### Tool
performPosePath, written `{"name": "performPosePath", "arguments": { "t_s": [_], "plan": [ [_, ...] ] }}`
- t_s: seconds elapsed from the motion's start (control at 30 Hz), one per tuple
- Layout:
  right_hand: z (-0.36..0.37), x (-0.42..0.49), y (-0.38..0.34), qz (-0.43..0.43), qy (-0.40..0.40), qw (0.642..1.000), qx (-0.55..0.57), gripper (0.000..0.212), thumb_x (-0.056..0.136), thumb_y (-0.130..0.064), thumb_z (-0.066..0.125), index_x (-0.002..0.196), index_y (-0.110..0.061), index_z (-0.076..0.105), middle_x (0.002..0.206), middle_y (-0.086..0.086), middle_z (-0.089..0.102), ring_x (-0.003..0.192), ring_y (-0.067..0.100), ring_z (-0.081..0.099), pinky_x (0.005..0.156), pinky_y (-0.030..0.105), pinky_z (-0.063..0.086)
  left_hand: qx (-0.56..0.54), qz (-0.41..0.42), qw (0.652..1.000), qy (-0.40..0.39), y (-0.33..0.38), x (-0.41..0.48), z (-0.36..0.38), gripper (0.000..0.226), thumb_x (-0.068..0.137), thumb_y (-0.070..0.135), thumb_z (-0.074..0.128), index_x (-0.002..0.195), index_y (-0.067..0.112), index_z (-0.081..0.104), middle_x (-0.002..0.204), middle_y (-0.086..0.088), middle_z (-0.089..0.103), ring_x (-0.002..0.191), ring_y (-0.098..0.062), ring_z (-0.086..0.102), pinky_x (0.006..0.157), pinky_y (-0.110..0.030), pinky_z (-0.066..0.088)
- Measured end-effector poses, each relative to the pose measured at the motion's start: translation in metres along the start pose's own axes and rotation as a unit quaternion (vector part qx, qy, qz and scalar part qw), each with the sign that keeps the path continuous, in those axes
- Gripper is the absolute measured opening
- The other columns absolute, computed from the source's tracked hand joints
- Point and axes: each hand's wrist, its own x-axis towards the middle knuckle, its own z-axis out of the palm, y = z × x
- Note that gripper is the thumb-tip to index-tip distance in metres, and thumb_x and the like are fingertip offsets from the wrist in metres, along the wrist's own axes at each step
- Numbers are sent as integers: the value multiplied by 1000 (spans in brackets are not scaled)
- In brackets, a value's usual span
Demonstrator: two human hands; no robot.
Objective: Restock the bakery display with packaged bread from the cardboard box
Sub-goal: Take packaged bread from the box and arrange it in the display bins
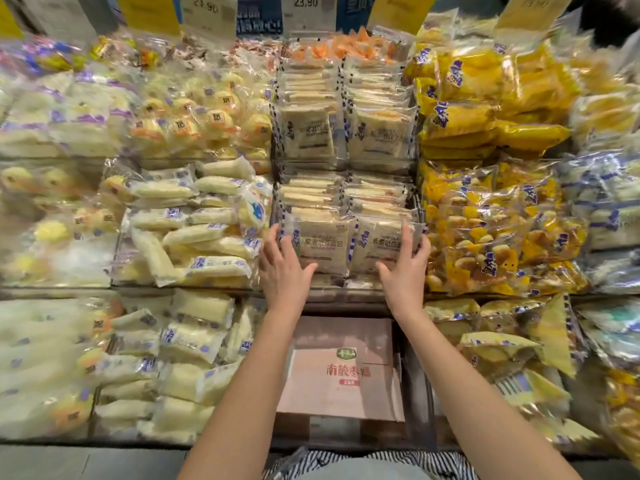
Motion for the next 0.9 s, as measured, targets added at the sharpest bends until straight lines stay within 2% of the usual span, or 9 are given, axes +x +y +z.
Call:
{"name": "performPosePath", "arguments": {
  "t_s": [0.07,0.13,0.2,0.27,0.37,0.43,0.63,0.77,0.9],
  "plan": [
    [7,-1,1,-27,-2,996,-88,88,88,-17,71,155,-29,16,162,15,-9,150,35,2,120,49,21,46,85,995,12,-5,6,5,102,67,43,85,148,14,29,158,-14,17,145,-35,18,120,-50,19],
    [11,2,3,-81,15,983,-163,88,84,-21,76,153,-23,22,162,20,-9,150,35,-9,122,50,4,84,163,983,-9,-12,16,5,114,68,45,84,153,28,10,161,-11,7,150,-34,6,121,-53,5],
    [10,10,5,-131,26,970,-203,92,76,-19,82,150,-20,27,162,21,2,150,37,-5,120,52,-2,136,212,966,-52,-13,29,-3,113,74,50,79,154,37,0,161,-10,10,151,-32,5,120,-56,0],
    [6,19,6,-167,7,956,-243,102,71,-17,85,150,-24,21,159,21,20,150,39,6,119,57,1,193,235,944,-128,-6,37,-12,108,81,57,70,154,41,-9,157,-12,18,150,-30,9,118,-54,-10],
    [3,25,7,-209,-22,938,-276,108,65,-21,89,150,-29,23,136,23,42,137,40,33,116,65,12,224,263,925,-155,-6,39,-14,108,84,59,65,148,43,-21,148,-14,29,141,-30,25,121,-47,0],
    [4,28,11,-233,-28,924,-301,108,62,-24,91,149,-30,27,130,22,44,131,40,38,113,69,16,217,266,929,-137,-11,40,-14,107,84,59,64,150,42,-18,147,-14,30,136,-30,29,117,-42,15],
    [9,36,11,-260,-55,898,-351,113,69,-26,86,154,-33,13,148,22,36,143,43,26,113,68,6,221,287,925,-115,-21,45,4,120,80,45,76,146,42,-25,153,-10,14,142,-33,16,117,-47,12],
    [12,46,6,-264,-37,899,-348,111,70,-22,85,156,-33,14,156,22,28,147,43,19,113,68,1,212,290,931,-63,-27,56,14,126,66,26,88,150,43,-5,147,-10,23,134,-33,24,111,-46,20],
    [18,50,4,-242,-9,908,-342,112,71,-15,84,155,-34,13,158,20,25,148,40,16,113,67,-1,191,265,944,-50,-19,54,18,124,60,6,81,150,43,4,147,-8,20,135,-31,23,110,-44,19]
  ]
}}
